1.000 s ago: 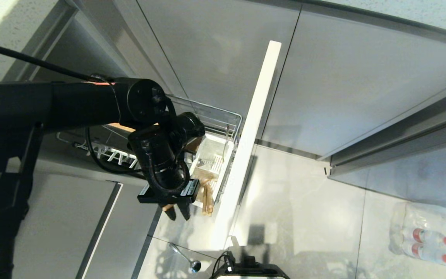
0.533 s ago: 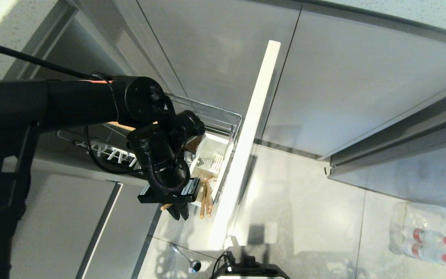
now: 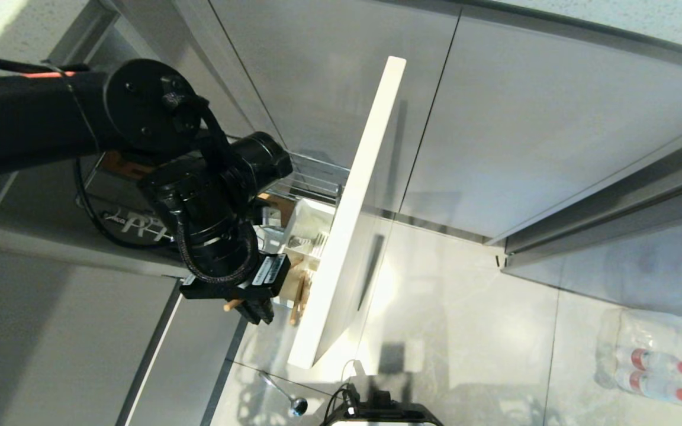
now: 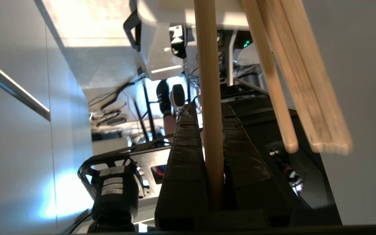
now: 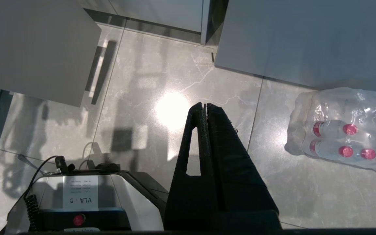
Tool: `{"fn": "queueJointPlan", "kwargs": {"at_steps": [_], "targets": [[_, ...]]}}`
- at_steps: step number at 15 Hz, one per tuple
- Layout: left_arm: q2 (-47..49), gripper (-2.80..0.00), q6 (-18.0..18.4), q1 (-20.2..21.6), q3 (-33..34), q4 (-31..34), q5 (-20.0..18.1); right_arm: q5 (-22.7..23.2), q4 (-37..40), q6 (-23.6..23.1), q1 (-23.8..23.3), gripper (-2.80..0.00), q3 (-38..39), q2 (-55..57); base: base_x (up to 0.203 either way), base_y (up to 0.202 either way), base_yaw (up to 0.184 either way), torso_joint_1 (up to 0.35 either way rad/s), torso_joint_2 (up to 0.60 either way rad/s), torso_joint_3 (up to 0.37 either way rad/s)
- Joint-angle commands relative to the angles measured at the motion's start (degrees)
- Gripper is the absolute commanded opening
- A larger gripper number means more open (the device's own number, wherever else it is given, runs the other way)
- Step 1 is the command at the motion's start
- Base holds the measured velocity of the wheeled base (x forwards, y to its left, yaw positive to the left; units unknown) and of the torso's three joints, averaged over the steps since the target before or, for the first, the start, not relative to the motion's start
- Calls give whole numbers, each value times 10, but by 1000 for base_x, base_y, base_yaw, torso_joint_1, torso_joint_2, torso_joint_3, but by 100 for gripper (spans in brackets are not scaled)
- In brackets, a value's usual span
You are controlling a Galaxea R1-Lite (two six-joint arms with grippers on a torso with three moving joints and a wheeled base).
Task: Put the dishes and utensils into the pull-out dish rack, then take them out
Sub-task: Take the chopsticks out of the cupboard
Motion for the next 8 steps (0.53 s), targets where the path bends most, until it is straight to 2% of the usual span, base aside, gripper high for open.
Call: {"fn": "queueJointPlan", "kwargs": {"at_steps": [1,8], "targets": [[-29,-280,-5,-4,0,2,-1,0,0,0,1,-280,0,1,0,0,0,0,0,0],[-87,-280,-23,-21,-1,2,0,0,0,0,0,-280,0,1,0,0,0,0,0,0]]}}
